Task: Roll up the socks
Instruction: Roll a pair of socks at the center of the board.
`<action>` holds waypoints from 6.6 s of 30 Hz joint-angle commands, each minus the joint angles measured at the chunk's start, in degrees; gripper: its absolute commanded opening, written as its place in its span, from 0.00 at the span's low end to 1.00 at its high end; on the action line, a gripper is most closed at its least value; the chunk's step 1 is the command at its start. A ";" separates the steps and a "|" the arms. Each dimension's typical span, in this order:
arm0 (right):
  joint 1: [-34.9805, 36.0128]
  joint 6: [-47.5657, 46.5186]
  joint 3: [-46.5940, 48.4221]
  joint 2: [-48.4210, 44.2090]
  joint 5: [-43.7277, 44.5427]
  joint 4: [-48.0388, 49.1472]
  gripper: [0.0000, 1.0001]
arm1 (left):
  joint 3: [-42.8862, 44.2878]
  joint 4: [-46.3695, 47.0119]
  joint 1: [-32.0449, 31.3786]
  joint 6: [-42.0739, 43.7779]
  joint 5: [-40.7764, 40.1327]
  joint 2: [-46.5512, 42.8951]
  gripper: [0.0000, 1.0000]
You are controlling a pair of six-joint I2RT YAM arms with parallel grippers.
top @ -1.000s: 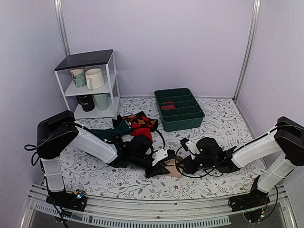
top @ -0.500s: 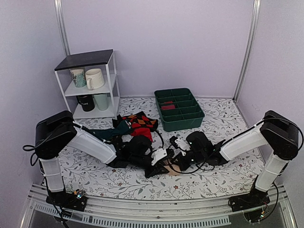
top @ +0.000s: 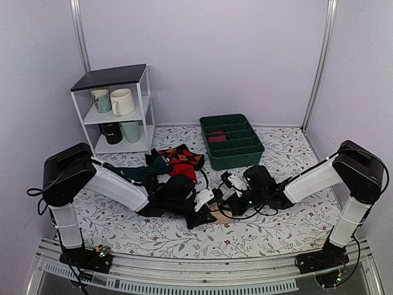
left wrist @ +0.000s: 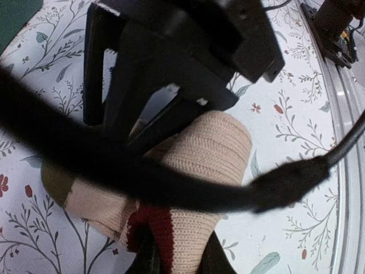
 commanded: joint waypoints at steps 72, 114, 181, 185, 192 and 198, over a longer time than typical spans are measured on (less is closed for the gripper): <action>-5.13 8.85 -9.42 -1.14 -21.12 -5.81 0.07 | -26.56 43.59 -7.72 31.22 -16.23 -11.69 0.57; -5.33 7.70 -8.80 -0.53 -22.58 -8.41 0.06 | -9.45 23.11 -2.67 24.18 -5.61 7.27 0.31; 10.40 -17.62 -13.35 -4.05 8.63 10.44 0.28 | 2.75 -17.82 2.57 10.06 6.22 10.37 0.00; 10.39 -13.01 -13.19 -1.14 7.28 8.47 0.15 | 3.20 -17.64 2.56 10.46 5.92 10.43 0.00; 10.36 -5.70 -14.39 0.06 4.14 6.96 0.04 | 0.59 -8.87 2.60 10.91 -1.55 5.40 0.27; 10.38 -1.33 -12.57 1.84 0.90 3.31 0.03 | -9.24 9.19 2.38 15.11 -10.92 -7.16 0.27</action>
